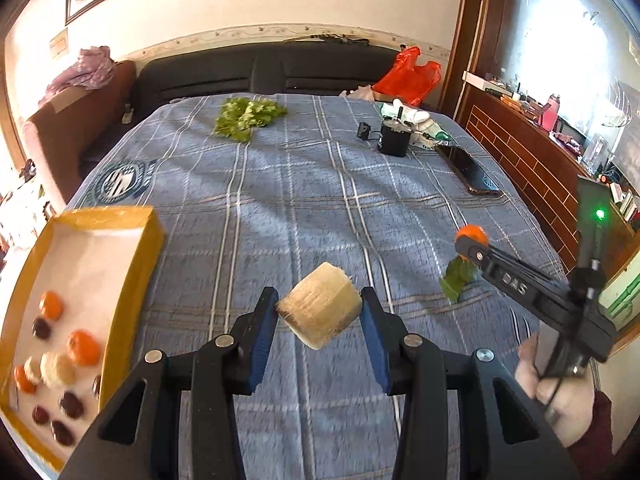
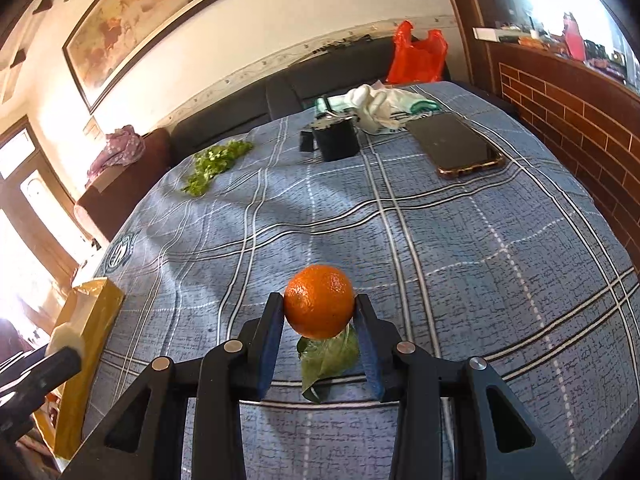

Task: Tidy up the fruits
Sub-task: 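Carry the yam chunk and leafy mandarin over the tray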

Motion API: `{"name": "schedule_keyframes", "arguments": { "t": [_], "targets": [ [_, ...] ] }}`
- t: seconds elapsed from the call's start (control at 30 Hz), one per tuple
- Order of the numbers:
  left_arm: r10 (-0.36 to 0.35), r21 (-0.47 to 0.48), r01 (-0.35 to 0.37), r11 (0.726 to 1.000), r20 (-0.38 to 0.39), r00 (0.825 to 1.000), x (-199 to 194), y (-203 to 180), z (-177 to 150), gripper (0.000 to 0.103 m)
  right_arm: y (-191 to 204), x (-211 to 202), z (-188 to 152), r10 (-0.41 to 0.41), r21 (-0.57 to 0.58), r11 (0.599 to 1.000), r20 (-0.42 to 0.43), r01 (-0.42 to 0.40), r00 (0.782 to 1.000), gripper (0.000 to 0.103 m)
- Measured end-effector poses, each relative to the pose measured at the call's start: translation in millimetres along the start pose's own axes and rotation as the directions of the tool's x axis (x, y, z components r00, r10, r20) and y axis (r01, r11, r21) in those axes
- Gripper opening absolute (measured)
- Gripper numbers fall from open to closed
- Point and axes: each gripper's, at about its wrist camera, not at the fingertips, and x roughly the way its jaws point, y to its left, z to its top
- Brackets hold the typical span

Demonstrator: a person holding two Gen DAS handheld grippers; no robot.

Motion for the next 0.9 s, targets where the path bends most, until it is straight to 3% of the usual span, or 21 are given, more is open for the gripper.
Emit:
{"name": "schedule_keyframes", "arguments": {
  "t": [0.23,0.57,0.73,0.9],
  "targets": [
    [-0.011,-0.065,0.013,0.998,0.034,0.999,-26.1,21.6,-17.6,0.041,18.4,-6.2,-7.1,-0.001,-0.028,1.0,-0.022,0.001,1.0,0.039],
    [-0.011,-0.149,0.016,0.989,0.033,0.999,-44.7,61.4,-44.2,0.041,68.2,-40.0,-44.2,0.099,-0.061,0.993,-0.072,-0.104,0.992,0.039],
    [-0.002,-0.211,0.012,0.978,0.049,0.999,-57.3,85.2,-57.8,0.041,84.2,-41.4,-58.6,0.178,0.003,0.984,-0.104,-0.178,0.979,0.039],
    [0.0,-0.226,0.013,0.974,0.06,0.998,-64.6,100.3,-57.1,0.041,114.5,-34.5,-66.2,0.199,-0.037,0.978,-0.148,-0.206,0.969,0.039]
  ]
}}
